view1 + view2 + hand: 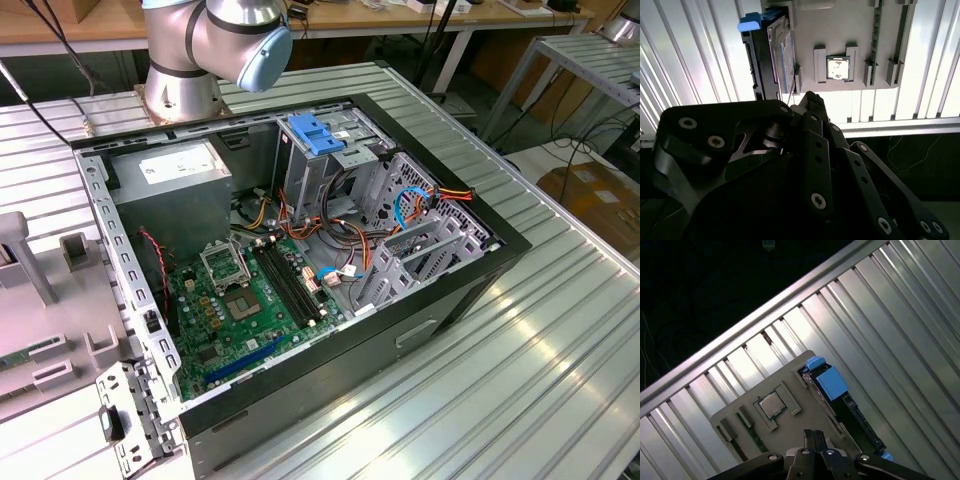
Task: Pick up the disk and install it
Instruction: 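Pick up the disk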
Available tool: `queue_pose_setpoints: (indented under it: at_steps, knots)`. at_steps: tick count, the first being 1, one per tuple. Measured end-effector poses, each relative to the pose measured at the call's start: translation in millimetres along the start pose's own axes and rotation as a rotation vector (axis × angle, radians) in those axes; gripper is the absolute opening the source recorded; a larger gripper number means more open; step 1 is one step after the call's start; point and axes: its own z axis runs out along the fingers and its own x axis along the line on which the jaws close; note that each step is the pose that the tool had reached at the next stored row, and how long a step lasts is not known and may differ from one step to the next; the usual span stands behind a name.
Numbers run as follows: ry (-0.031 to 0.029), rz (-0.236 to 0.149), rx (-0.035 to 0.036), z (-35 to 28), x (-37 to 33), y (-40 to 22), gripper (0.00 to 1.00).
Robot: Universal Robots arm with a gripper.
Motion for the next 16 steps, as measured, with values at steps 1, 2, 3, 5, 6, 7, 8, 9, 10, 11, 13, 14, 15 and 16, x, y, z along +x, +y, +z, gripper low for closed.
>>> queue_pose_setpoints:
  at_steps: [1, 2, 3, 5, 6, 7, 8, 9, 10, 11, 13, 14, 15, 16]
  knots:
    - [0.0004, -0.008, -0.0002, 0.0, 0.0, 0.0, 0.11]
    - [0.0009, -0.019, -0.0005, 0.0, 0.0, 0.0, 0.11]
    - [0.0013, -0.028, -0.0007, 0.0, 0.0, 0.0, 0.11]
    - [0.0024, -0.053, -0.0013, 0.0, 0.0, 0.0, 0.11]
    - [0.0028, -0.062, -0.0015, 0.0, 0.0, 0.0, 0.11]
    - [0.0033, -0.076, -0.0018, 0.0, 0.0, 0.0, 0.11]
    - [0.0037, -0.083, -0.0020, 0.0, 0.0, 0.0, 0.11]
    - [0.0044, -0.097, -0.0024, 0.0, 0.0, 0.0, 0.11]
    - [0.0049, -0.108, -0.0027, 0.0, 0.0, 0.0, 0.11]
    - [0.0053, -0.117, -0.0029, 0.0, 0.0, 0.0, 0.11]
    - [0.0063, -0.138, -0.0034, 0.0, 0.0, 0.0, 0.11]
    - [0.0066, -0.147, -0.0036, 0.0, 0.0, 0.0, 0.11]
    - [0.0071, -0.157, -0.0039, 0.0, 0.0, 0.0, 0.11]
    - [0.0075, -0.167, -0.0041, 0.0, 0.0, 0.0, 0.11]
